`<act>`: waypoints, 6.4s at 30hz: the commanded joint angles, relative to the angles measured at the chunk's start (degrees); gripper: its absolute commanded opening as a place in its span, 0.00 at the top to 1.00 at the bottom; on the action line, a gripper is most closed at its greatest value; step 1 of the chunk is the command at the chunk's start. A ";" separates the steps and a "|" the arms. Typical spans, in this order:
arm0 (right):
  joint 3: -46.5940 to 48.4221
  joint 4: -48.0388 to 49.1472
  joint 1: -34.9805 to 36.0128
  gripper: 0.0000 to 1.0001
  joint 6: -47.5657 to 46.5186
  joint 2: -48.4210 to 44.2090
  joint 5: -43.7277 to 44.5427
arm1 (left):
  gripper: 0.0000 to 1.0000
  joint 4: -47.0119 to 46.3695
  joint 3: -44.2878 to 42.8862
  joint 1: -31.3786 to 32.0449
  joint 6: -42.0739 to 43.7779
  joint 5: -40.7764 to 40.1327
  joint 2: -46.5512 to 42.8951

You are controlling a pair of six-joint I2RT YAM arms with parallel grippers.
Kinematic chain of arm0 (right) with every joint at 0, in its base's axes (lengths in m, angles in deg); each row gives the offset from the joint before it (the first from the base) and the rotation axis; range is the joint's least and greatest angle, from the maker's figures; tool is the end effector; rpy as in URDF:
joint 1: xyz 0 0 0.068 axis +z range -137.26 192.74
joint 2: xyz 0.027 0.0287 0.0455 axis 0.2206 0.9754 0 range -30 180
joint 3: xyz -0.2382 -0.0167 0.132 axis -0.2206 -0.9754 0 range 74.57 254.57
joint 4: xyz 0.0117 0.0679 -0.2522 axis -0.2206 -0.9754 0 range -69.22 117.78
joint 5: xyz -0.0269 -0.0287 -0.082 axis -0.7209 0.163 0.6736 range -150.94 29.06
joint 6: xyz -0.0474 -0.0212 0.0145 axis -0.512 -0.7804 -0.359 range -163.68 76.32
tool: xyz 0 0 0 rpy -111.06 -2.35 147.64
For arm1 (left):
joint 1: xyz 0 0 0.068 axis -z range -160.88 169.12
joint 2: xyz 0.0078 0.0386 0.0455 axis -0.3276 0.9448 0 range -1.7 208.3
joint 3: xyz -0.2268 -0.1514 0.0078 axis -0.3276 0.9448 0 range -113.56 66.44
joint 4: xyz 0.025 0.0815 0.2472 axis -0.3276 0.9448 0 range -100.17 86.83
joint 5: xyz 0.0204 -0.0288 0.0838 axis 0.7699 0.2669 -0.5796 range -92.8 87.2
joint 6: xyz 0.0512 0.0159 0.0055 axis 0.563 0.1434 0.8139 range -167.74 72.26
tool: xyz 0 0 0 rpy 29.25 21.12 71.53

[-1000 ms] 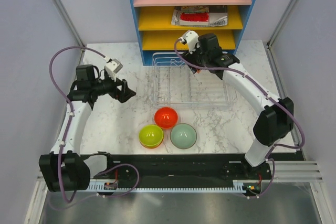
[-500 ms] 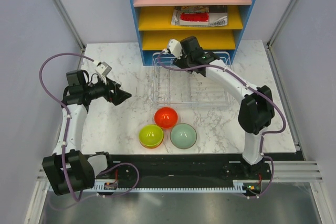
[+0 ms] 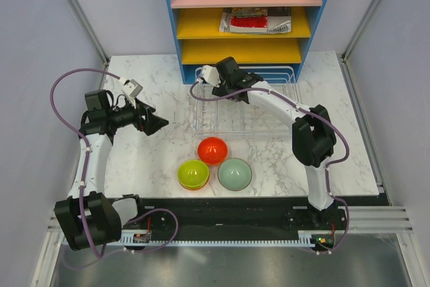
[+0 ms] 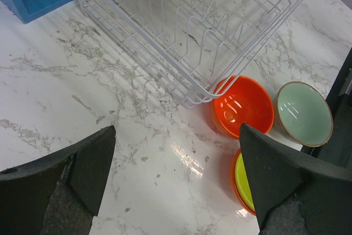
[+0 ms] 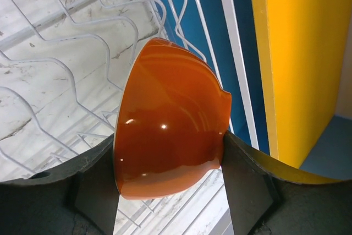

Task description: Load the bowls into the dish rack

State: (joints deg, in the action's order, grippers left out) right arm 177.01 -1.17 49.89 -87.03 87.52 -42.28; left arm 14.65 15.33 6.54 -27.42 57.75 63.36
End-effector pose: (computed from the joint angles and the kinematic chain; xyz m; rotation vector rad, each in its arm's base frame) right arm 0.3828 0.2757 0.2670 -1.3776 1.8779 -0.4344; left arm 0.2335 0.0205 0.2948 0.6567 1.8540 -0.8034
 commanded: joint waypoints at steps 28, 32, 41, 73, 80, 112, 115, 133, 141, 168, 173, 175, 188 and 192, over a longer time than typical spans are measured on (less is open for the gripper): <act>12.70 -0.49 2.23 0.20 -13.61 12.13 7.62 | 0.00 -2.05 1.10 -1.40 -1.07 3.60 -0.81; 13.14 -0.49 2.23 0.02 -11.93 10.28 7.36 | 0.00 -2.14 1.19 -1.48 -0.89 3.78 -0.72; 11.65 -1.54 2.67 0.02 -10.79 4.40 6.22 | 0.00 -2.05 1.19 -1.66 -1.07 4.22 -1.16; -20.86 -4.80 -8.22 0.02 19.54 -43.85 -15.39 | 0.00 13.15 -11.20 53.08 11.24 -25.31 12.63; -27.54 -6.73 -8.49 0.02 18.83 -50.54 -21.72 | 0.00 13.15 -17.09 60.03 12.11 -29.52 23.09; -35.46 -6.29 -13.77 0.02 18.83 -61.88 -23.84 | 0.60 9.64 -25.18 65.05 15.10 -30.59 43.05; -34.06 -6.30 -14.21 0.02 19.71 -61.97 -23.49 | 0.79 9.72 -25.00 65.22 15.19 -30.41 42.70; -23.77 -4.28 -15.00 0.02 30.61 -59.42 -31.65 | 0.98 11.04 -25.97 57.16 15.02 -23.74 20.21; -22.19 -2.61 -15.09 0.02 37.63 -54.15 -46.24 | 0.98 -1.34 -21.41 38.34 4.56 -17.93 13.35; -26.93 17.44 -13.33 0.02 62.78 -22.95 -88.44 | 0.98 -10.14 -17.71 36.49 -0.45 -17.75 9.83; -27.29 18.31 -12.36 0.02 63.04 -22.07 -87.47 | 0.98 -10.14 -17.53 36.40 -0.54 -17.75 9.12; -27.37 19.01 -12.36 0.02 64.18 -21.72 -87.82 | 0.98 -10.14 -17.44 36.40 -0.37 -17.75 9.03; -32.29 36.32 -12.18 0.88 77.01 -22.15 -88.88 | 0.98 -10.14 -17.44 36.31 -0.28 -17.58 8.86; -32.56 36.77 -12.18 1.00 77.63 -22.24 -88.35 | 0.98 -10.14 -17.27 36.31 -0.19 -17.49 9.03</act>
State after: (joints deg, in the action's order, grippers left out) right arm 144.68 28.58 37.39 -12.96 65.75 -127.22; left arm 9.51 -1.39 42.80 -26.33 36.31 74.75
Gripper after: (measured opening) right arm 0.718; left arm 0.074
